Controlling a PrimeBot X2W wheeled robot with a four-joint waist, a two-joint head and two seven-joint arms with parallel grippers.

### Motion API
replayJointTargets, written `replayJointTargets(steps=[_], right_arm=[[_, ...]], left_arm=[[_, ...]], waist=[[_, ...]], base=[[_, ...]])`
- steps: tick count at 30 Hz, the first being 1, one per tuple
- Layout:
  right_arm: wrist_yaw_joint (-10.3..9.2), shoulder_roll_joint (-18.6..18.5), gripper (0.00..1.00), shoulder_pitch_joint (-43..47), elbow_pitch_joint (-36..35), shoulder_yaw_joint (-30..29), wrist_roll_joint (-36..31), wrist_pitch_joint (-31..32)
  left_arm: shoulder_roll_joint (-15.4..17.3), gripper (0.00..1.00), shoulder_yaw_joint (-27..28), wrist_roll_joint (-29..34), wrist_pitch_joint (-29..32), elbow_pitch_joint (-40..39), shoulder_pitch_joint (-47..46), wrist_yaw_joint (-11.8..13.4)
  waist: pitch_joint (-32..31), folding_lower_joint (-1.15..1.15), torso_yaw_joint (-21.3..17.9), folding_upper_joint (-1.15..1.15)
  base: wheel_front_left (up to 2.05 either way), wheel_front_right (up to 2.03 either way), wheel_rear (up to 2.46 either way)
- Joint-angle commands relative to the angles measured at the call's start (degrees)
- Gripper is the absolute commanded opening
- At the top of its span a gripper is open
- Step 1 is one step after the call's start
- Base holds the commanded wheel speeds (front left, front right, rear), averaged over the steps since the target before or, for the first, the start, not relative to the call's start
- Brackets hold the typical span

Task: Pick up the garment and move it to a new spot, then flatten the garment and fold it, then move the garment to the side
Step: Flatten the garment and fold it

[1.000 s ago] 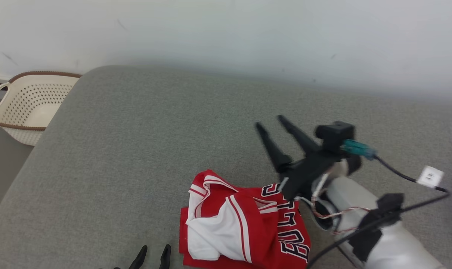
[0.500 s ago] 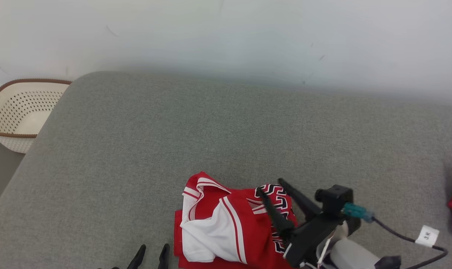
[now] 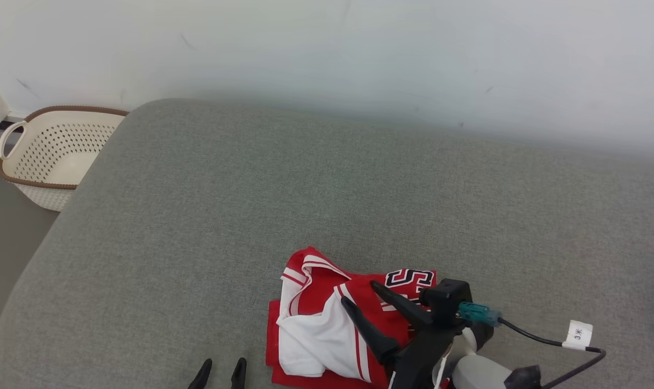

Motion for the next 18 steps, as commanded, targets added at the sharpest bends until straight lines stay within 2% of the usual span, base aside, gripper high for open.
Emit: replayJointTargets(steps=[1, 2, 3, 18], right_arm=[[-0.07, 0.37, 0.72, -0.93, 0.42, 1.01, 0.44, -0.07], [-0.07, 0.58, 0.25, -1.67, 1.21, 2.2, 0.44, 0.3], [-0.07, 0.76, 0.0, -2.09, 1.48, 2.77, 0.41, 0.28], [-0.07, 3.59, 0.0, -4.86, -3.12, 11.63, 0.57, 1.75]], left_arm=[[0.02, 1.0, 0.14, 0.33, -0.27, 0.06, 1.03, 0.0], [0.02, 1.0, 0.22, 0.27, -0.27, 0.07, 0.8, 0.0], [0.02, 1.0, 0.28, 0.19, -0.27, 0.06, 0.75, 0.0], [0.02, 1.0, -0.43, 0.24, -0.27, -0.07, 0.81, 0.0]], waist=[[-0.02, 0.0, 0.35, 0.0], [0.04, 0.0, 0.57, 0.0], [0.07, 0.0, 0.63, 0.0], [-0.55, 0.0, 1.77, 0.0]], base=[[0.0, 0.0, 0.0], [0.0, 0.0, 0.0], [0.0, 0.0, 0.0], [0.0, 0.0, 0.0]])
